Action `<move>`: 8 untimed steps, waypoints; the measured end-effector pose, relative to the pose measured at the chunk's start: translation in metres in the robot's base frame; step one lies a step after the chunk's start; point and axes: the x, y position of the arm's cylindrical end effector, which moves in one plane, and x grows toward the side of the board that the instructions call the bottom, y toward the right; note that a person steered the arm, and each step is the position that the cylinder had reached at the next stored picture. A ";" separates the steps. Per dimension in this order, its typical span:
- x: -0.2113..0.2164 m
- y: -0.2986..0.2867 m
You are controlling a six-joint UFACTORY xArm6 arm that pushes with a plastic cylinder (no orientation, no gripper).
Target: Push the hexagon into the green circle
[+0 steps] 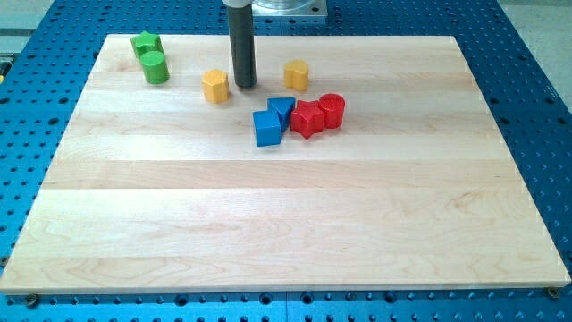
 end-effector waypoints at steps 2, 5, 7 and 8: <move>0.026 -0.035; 0.025 -0.103; 0.025 -0.108; 0.029 -0.110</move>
